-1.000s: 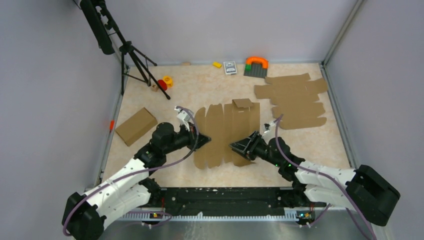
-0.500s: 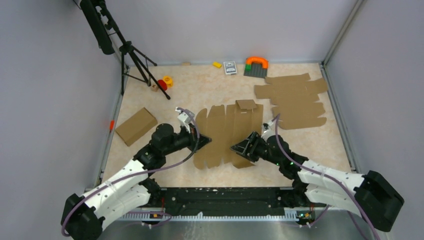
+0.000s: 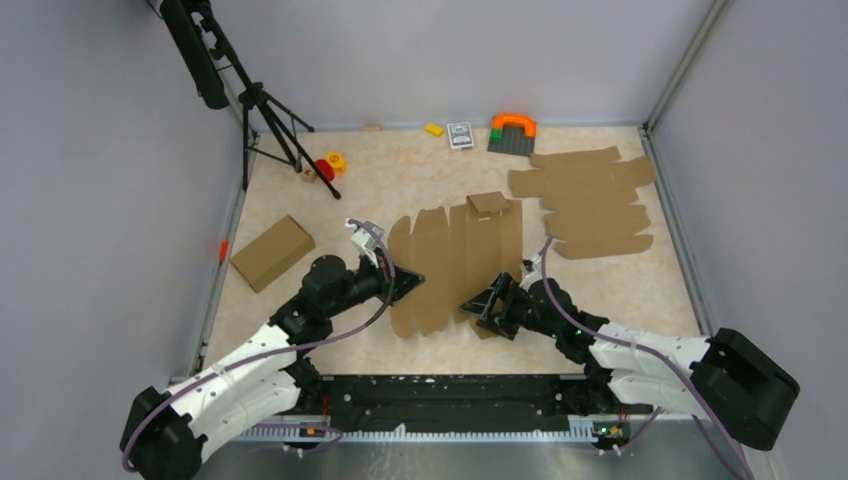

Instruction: Fold the paper box

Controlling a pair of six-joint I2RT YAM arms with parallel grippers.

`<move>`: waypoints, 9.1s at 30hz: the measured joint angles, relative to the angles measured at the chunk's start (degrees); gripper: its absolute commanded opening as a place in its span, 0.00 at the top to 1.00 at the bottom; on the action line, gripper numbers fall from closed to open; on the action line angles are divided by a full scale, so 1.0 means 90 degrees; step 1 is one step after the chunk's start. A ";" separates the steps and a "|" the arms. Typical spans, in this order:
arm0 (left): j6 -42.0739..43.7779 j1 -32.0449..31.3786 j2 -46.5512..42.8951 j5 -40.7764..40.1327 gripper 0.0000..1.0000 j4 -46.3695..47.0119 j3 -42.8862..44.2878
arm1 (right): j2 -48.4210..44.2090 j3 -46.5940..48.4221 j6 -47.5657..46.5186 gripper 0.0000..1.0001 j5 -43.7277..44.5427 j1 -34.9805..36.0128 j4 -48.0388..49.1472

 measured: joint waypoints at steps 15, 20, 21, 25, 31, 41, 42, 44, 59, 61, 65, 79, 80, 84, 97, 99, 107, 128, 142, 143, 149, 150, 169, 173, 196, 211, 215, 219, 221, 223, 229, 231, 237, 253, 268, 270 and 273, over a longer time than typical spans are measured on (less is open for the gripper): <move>-0.0529 -0.0007 0.0170 -0.0189 1.00 0.0223 -0.0007 | 0.0867 -0.0287 0.0862 0.25 -0.0058 0.0017 0.1843; -0.0529 -0.0007 0.0189 -0.0267 1.00 0.0226 -0.0007 | 0.0809 -0.0287 0.0886 0.38 0.0002 0.0017 0.1741; -0.0527 -0.0007 0.0233 -0.0284 1.00 0.0214 -0.0005 | 0.0716 -0.0287 0.0877 0.41 0.0041 0.0017 0.1649; -0.0534 -0.0017 0.0551 -0.0287 1.00 0.0022 0.0022 | 0.0114 -0.0274 0.0760 0.47 0.0219 0.0019 0.1241; -0.0539 -0.0017 0.1207 -0.0189 1.00 -0.0435 0.0274 | -0.0126 -0.0151 0.0476 0.49 0.0357 0.0027 0.0806; -0.0573 -0.0017 0.1962 -0.0427 0.99 -0.1044 0.0561 | 0.0481 0.0083 -0.0175 0.44 0.0109 0.0029 0.0352; -0.0549 -0.0010 0.2084 -0.0508 0.96 -0.1163 0.0634 | 0.0461 0.0214 -0.0355 0.44 0.0114 0.0029 0.0131; -0.0471 0.0027 0.2375 -0.0624 0.85 -0.1462 0.0857 | 0.0342 0.0578 -0.0804 0.45 0.0165 0.0029 -0.0510; 0.0466 0.0095 0.1923 -0.2147 0.29 -0.3738 0.2067 | -0.1122 0.2013 -0.2535 0.34 0.1783 -0.0053 -0.5270; 0.0597 0.0095 0.1790 -0.2314 0.33 -0.3954 0.2263 | -0.1525 0.2016 -0.2378 0.34 0.1999 -0.0199 -0.5797; 0.0719 0.0095 0.1819 -0.2266 0.70 -0.4126 0.2470 | -0.2140 0.1838 -0.1870 0.35 0.2089 -0.0396 -0.6210; 0.0554 -0.0199 0.4371 0.0238 1.00 -0.2319 0.2676 | -0.2705 0.0379 -0.0709 0.56 0.1455 -0.0410 -0.5554; 0.0566 -0.0219 0.4505 0.0313 1.00 -0.2268 0.2756 | -0.2701 0.0376 -0.0682 0.56 0.1452 -0.0410 -0.5474; 0.0716 -0.0311 0.5098 0.0544 1.00 -0.2159 0.3288 | -0.2584 0.0379 -0.0619 0.56 0.1440 -0.0410 -0.5212; 0.1545 -0.1236 0.6443 0.0928 1.00 -0.2198 0.5127 | -0.2467 0.0401 -0.0415 0.58 0.1309 -0.0442 -0.5224; 0.1554 -0.1324 0.6734 0.1018 1.00 -0.2176 0.5406 | -0.2640 0.0398 -0.0364 0.58 0.1319 -0.0452 -0.5387; 0.1416 -0.1345 0.7468 0.1052 1.00 -0.2380 0.5581 | -0.3502 0.0342 -0.0029 0.76 0.1314 -0.0452 -0.5831; 0.0991 -0.1511 0.7769 0.0899 1.00 -0.2322 0.5314 | -0.3079 -0.0012 0.0736 0.70 0.1338 -0.0500 -0.4925; 0.0780 -0.1528 0.7706 0.0826 1.00 -0.2120 0.5163 | -0.2295 0.0415 0.0253 0.71 0.1095 -0.0505 -0.5841; 0.0755 -0.1530 0.7691 0.0809 1.00 -0.2091 0.5134 | -0.2339 0.0338 0.0350 0.71 0.1018 -0.0505 -0.5841; 0.0699 -0.1542 0.7655 0.0758 1.00 -0.1999 0.5064 | -0.2601 0.0039 0.0957 0.77 0.0610 -0.0505 -0.5586; 0.0697 -0.1542 0.7652 0.0755 1.00 -0.1994 0.5061 | -0.2623 0.0000 0.1088 0.78 0.0583 -0.0505 -0.5518; 0.0675 -0.1549 0.7584 0.0663 1.00 -0.1880 0.4949 | -0.2999 -0.0228 0.2489 1.00 0.0882 -0.0588 -0.5365; 0.0675 -0.1549 0.7582 0.0661 1.00 -0.1880 0.4947 | -0.2868 -0.0151 0.2786 0.82 0.0884 -0.0629 -0.5506; 0.0631 -0.1549 0.7555 0.0682 1.00 -0.1746 0.4852 | -0.3164 -0.0104 0.3973 0.57 0.1081 -0.0707 -0.6108; 0.0605 -0.1552 0.7492 0.0695 1.00 -0.1649 0.4733 | -0.3191 -0.0073 0.4408 0.81 0.0792 -0.0741 -0.6139; 0.0595 -0.1552 0.7485 0.0697 1.00 -0.1617 0.4707 | -0.3191 -0.0153 0.4641 0.79 0.0724 -0.0750 -0.5914; 0.0585 -0.1552 0.7453 0.0697 1.00 -0.1588 0.4658 | -0.3232 -0.0289 0.4898 0.79 0.0690 -0.0789 -0.5882; 0.0585 -0.1552 0.7373 0.0697 1.00 -0.1552 0.4546 | -0.3342 -0.0355 0.4996 0.81 0.0692 -0.0794 -0.5892; 0.0590 -0.1552 0.7232 0.0695 1.00 -0.1515 0.4362 | -0.3500 -0.0425 0.5061 0.82 0.0695 -0.0797 -0.5877; 0.0702 -0.1562 0.6997 0.0743 0.87 -0.1569 0.4090 | -0.3769 -0.0648 0.5146 0.78 0.0714 -0.0797 -0.5792; 0.0753 -0.1569 0.6958 0.0784 0.79 -0.1523 0.4044 | -0.3769 -0.0651 0.5163 0.81 0.0726 -0.0797 -0.5768; 0.1003 -0.1656 0.6353 0.0945 0.56 -0.1319 0.3536 | -0.3759 -0.0653 0.5168 0.86 0.0840 -0.0811 -0.5685; 0.3094 -0.2807 0.6011 0.0398 0.44 -0.2198 0.4554 | -0.3368 -0.0653 0.5168 0.88 0.0857 -0.0823 -0.5350; 0.3900 -0.2973 0.6618 0.0211 0.48 -0.2890 0.4937 | -0.3368 -0.0653 0.5168 0.88 0.0855 -0.0823 -0.5226; 0.3900 -0.2980 0.6630 0.0219 0.54 -0.2892 0.4937 | -0.3368 -0.0653 0.5168 0.88 0.0857 -0.0823 -0.5219; 0.3922 -0.2987 0.6632 0.0226 0.65 -0.2905 0.4940 | -0.3368 -0.0653 0.5168 0.88 0.0855 -0.0823 -0.5221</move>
